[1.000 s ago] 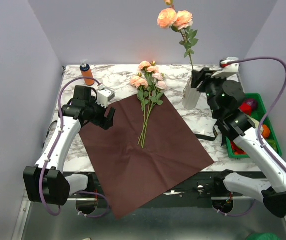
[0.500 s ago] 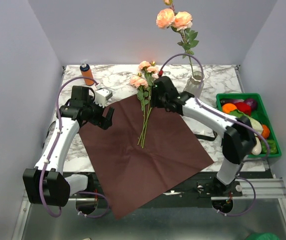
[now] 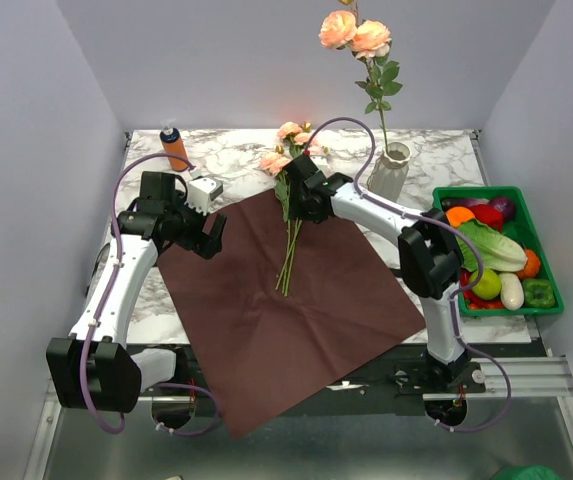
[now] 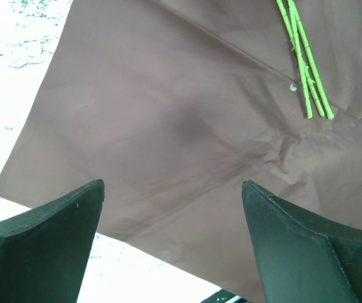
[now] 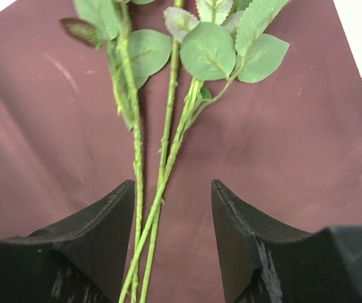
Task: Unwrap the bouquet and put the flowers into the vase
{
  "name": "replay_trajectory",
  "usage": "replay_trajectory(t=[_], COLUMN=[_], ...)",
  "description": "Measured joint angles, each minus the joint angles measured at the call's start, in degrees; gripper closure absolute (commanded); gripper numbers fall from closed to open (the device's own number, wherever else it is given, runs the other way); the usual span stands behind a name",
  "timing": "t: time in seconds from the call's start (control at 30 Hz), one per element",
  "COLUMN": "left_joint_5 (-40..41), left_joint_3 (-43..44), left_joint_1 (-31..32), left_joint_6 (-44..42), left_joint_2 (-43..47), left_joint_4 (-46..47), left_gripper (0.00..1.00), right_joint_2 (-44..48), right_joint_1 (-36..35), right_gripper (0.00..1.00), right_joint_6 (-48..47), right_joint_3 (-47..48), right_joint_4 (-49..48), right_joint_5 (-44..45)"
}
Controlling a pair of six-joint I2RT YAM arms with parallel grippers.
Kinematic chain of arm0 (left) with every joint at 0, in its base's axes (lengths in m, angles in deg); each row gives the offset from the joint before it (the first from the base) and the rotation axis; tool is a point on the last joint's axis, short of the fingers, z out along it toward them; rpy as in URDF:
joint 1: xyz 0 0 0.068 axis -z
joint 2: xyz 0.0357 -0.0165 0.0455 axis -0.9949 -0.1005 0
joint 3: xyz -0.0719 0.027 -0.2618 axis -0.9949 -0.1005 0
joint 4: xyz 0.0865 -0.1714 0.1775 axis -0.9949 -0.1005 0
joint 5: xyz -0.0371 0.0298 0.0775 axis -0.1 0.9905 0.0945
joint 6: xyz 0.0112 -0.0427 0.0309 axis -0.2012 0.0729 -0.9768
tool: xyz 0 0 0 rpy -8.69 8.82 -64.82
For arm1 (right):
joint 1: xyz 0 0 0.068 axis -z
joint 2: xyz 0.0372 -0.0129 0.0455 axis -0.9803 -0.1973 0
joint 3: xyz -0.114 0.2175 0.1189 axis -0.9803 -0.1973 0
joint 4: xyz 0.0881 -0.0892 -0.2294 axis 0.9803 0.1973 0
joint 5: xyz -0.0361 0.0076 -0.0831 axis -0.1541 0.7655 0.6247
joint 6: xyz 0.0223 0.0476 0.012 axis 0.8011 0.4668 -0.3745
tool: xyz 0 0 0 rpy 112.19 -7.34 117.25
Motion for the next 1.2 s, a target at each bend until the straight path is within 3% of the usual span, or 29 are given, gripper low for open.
replay_trajectory(t=[0.53,0.9,1.2], left_joint_5=[-0.37,-1.86,-3.13], left_joint_3=[-0.26,-1.7,-2.19], left_joint_1=[-3.34,-4.04,-4.04], left_joint_6=[-2.21,-3.56,-3.58], left_joint_2=[-1.64,-2.12,-2.47], left_joint_4=[0.04,0.07,0.35], left_gripper=[0.01,0.02,0.02], right_joint_2=[-9.46,-7.76,-8.0], right_joint_1=[4.46,4.35,4.33], right_gripper=[0.46,0.47,0.46], right_joint_6=[3.02,2.97,2.99], right_joint_3=[7.74,4.92,8.98], right_joint_4=[6.14,4.33,4.26], right_joint_5=[2.47,2.08,1.81])
